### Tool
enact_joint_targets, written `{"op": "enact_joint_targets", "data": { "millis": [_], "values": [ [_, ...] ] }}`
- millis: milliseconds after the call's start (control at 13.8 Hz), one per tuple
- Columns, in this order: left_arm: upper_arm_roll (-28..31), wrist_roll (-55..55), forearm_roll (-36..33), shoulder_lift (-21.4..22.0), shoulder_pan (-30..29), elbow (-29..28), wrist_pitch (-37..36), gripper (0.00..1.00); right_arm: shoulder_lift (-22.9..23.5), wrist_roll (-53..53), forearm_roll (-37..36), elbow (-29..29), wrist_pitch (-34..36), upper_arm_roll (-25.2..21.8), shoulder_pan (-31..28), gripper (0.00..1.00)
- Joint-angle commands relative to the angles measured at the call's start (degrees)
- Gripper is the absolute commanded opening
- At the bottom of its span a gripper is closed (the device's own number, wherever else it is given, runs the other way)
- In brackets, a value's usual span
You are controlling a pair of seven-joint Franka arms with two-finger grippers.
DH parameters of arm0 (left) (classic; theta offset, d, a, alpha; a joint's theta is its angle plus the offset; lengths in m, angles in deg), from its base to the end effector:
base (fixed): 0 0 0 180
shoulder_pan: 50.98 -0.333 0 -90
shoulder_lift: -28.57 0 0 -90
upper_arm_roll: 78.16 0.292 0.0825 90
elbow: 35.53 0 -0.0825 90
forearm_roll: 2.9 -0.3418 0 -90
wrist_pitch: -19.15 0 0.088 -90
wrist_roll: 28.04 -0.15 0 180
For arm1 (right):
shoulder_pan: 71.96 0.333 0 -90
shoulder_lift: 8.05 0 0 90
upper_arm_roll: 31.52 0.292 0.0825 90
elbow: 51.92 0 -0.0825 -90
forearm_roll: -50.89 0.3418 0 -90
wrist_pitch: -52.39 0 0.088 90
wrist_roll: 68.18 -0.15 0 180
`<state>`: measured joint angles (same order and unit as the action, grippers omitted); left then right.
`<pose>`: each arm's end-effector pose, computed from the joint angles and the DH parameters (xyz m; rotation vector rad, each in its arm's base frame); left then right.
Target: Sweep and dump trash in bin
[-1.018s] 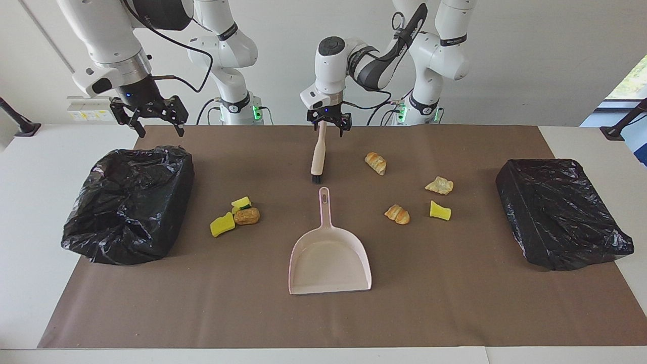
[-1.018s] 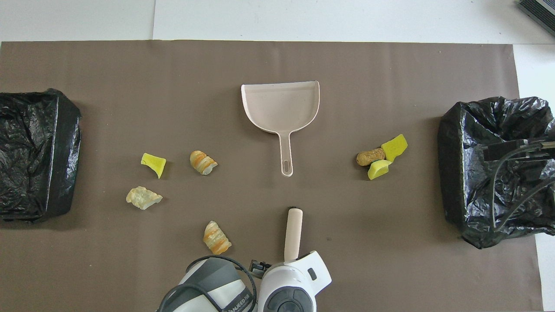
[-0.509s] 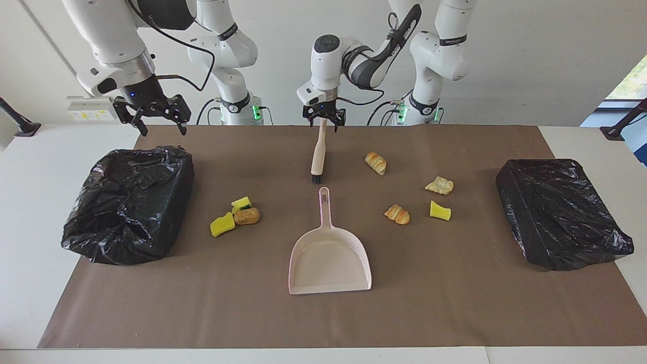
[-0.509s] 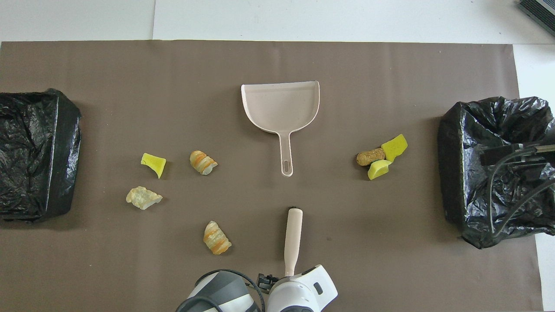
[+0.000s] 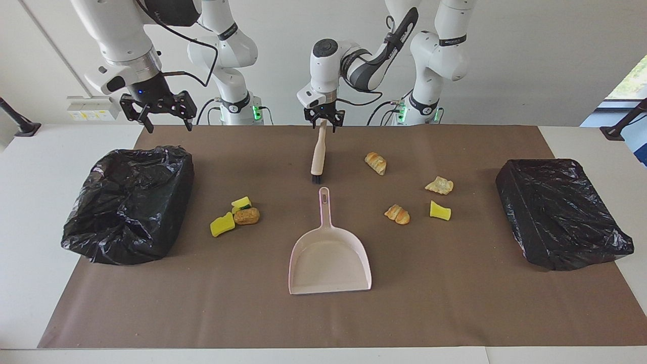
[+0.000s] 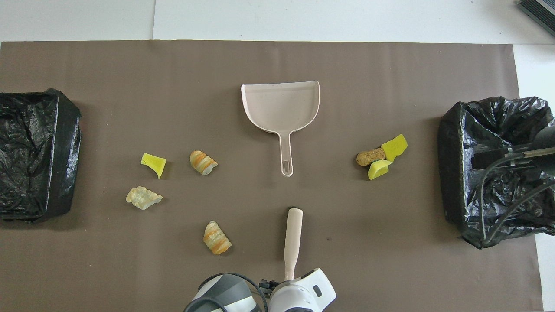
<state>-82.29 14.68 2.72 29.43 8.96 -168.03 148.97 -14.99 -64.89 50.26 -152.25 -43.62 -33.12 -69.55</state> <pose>0.2011 -0.4268 0.3082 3.0840 -0.4796 -0.1213 0.4875 0.0047 0.5491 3.1302 0.1137 0.0713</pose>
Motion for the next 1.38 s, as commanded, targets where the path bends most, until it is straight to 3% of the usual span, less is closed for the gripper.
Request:
{"op": "enact_joint_targets", "data": {
  "millis": [0, 218, 291, 509, 727, 1018, 1309],
  "values": [
    [1.1, 0.5, 0.9, 0.4, 1.4, -1.1, 1.4, 0.71, 2.8, -3.4, -0.3, -1.6, -5.1, 0.6, 0.6, 1.0],
    [1.1, 0.0, 0.9, 0.4, 1.4, -0.9, 0.6, 0.12, 8.5, -9.1, -0.3, -0.8, -14.8, 1.3, 3.6, 1.0],
    [1.2, -0.1, 0.9, 0.4, 1.1, -0.7, 0.4, 0.0, 10.4, -11.2, -0.2, -0.4, -16.5, 1.3, 4.5, 1.0],
    [1.3, -0.3, 0.8, 0.5, 0.5, -0.4, -0.1, 0.0, 16.2, -17.9, 1.5, 0.0, -24.5, 2.0, 8.8, 1.0],
    [1.6, -0.4, 0.2, 1.6, -3.2, 2.5, -5.9, 0.0, 21.5, -21.6, 1.6, 2.6, -27.0, 2.1, 11.9, 1.0],
    [1.6, -0.3, -4.7, 2.6, -10.2, 5.5, -14.7, 0.0, 23.8, -33.2, 4.3, 2.7, -28.6, 2.9, 18.5, 1.0],
    [1.7, -1.6, -6.1, 5.0, -19.0, 5.5, -17.9, 0.0, 26.3, -33.7, 3.9, 2.5, -27.9, 3.0, 21.5, 1.0]
  ]
}}
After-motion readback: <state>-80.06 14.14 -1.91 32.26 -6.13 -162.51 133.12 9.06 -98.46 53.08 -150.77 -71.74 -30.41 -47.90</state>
